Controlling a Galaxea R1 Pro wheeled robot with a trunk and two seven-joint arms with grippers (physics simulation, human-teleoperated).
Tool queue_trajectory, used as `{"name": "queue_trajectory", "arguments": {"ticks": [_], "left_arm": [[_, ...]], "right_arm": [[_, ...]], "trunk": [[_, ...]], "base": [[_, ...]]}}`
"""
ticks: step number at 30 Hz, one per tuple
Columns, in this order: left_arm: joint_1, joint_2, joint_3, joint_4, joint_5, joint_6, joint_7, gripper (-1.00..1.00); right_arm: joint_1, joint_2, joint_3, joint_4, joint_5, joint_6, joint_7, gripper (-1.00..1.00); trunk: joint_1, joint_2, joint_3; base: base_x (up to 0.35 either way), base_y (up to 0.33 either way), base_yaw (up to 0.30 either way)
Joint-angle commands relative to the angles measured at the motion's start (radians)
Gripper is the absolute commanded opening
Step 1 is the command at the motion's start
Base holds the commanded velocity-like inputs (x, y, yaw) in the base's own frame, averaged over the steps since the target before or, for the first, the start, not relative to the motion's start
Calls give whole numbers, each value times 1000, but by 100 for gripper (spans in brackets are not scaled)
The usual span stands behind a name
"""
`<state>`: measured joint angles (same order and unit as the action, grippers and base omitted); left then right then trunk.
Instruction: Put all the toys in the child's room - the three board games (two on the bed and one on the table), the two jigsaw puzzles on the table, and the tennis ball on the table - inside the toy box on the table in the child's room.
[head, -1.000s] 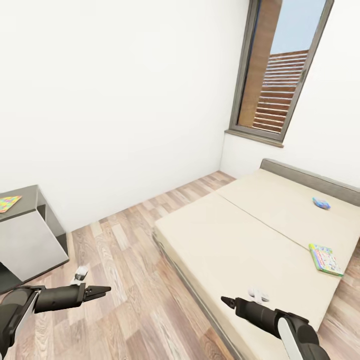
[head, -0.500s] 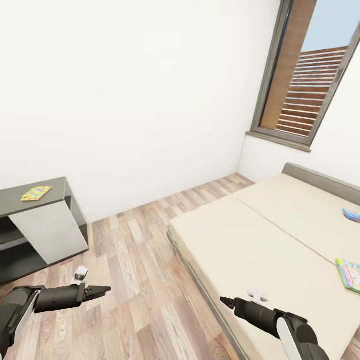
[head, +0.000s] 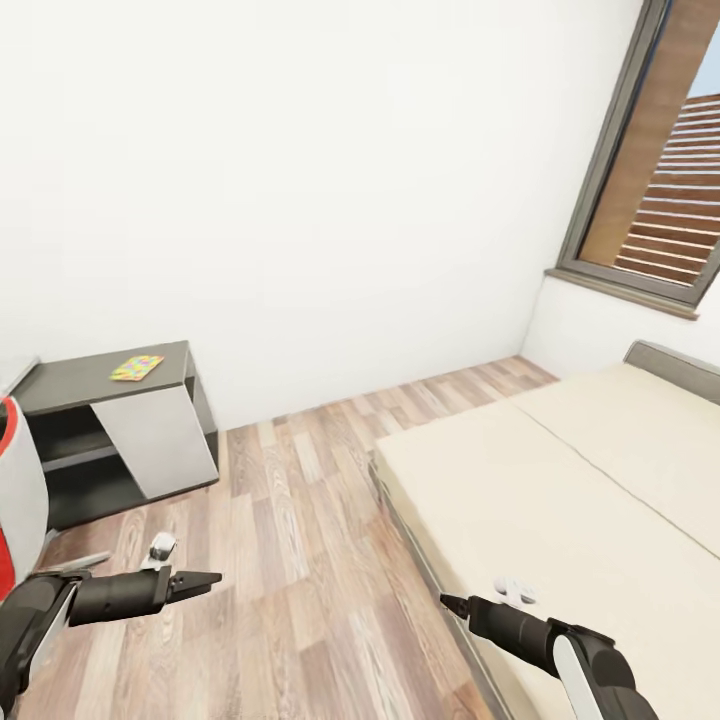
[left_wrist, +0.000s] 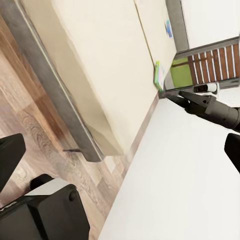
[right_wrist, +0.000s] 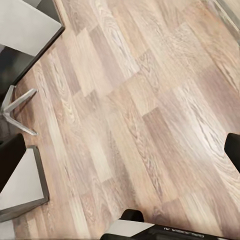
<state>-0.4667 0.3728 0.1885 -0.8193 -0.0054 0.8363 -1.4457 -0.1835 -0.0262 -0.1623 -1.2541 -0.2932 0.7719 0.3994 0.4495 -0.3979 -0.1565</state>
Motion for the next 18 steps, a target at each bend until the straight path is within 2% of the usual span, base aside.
{"name": "queue_trajectory", "arguments": {"ticks": [1, 8, 18], "left_arm": [[-1, 0, 0, 0, -1, 11, -4, 100], [-1, 0, 0, 0, -1, 11, -4, 100], [-1, 0, 0, 0, 0, 11, -4, 100]], "right_arm": [[-1, 0, -2, -1, 0, 6, 4, 100], [-1, 0, -2, -1, 2, 6, 4, 100], [-1, 0, -2, -1, 2, 6, 4, 100]], "trunk": [[1, -2, -2], [1, -2, -2], [1, -2, -2]], "base": [[-57, 0, 288], [-80, 0, 288], [-14, 0, 288]]}}
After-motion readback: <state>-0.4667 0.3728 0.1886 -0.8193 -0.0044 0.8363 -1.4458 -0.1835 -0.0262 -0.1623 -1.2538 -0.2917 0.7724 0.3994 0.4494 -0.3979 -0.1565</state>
